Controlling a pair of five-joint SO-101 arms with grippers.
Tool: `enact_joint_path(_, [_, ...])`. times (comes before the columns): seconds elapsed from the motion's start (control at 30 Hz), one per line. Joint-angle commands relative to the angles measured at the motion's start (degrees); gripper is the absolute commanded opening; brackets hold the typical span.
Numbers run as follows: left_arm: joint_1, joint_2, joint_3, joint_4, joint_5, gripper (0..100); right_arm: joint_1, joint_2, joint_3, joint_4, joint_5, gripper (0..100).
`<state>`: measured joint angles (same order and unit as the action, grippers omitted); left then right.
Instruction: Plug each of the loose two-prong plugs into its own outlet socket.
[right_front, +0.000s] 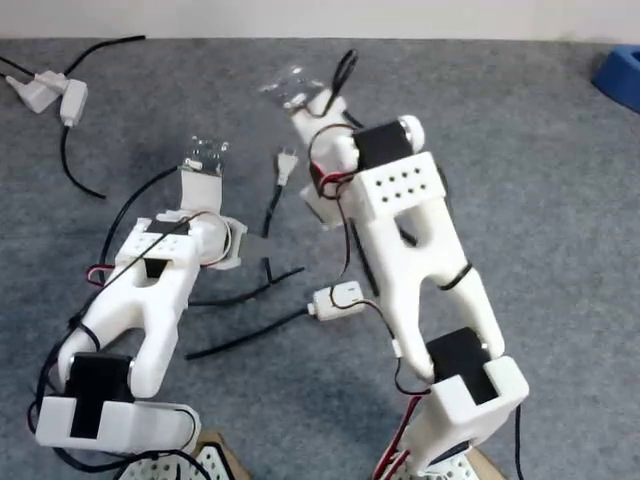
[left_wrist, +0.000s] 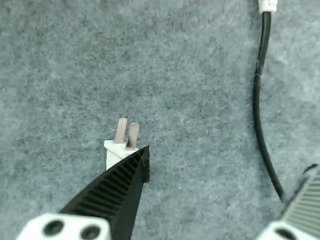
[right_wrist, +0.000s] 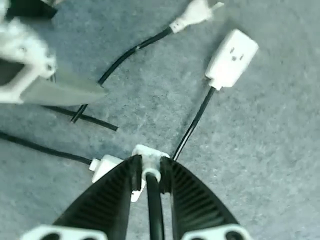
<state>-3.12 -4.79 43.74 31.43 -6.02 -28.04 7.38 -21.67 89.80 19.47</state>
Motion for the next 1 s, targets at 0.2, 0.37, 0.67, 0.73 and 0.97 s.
enact_joint_path(0.2, [0.31, 0.13, -1.98, 0.09, -0.44, 44, -4.88, -1.27, 2.24, 3.12, 13.71, 0.8])
enact_joint_path(0.37, [-0.31, 0.13, -2.07, 0.00, -0.35, 44, -10.86, -4.00, 8.31, 3.30, 27.52, 0.8])
enact_joint_path(0.67, [-9.45, 0.40, -7.34, 0.09, 8.18, 44, -11.30, -18.15, 28.53, -7.08, 33.93, 0.8])
enact_joint_path(0.73, [-9.54, 0.40, -7.43, 0.26, 8.26, 44, -11.30, -20.62, 34.59, -10.15, 36.22, 0.8])
enact_joint_path(0.97, [-10.59, 0.40, -7.52, 0.09, 8.53, 44, -11.12, -23.52, 44.09, -17.63, 38.86, 0.8])
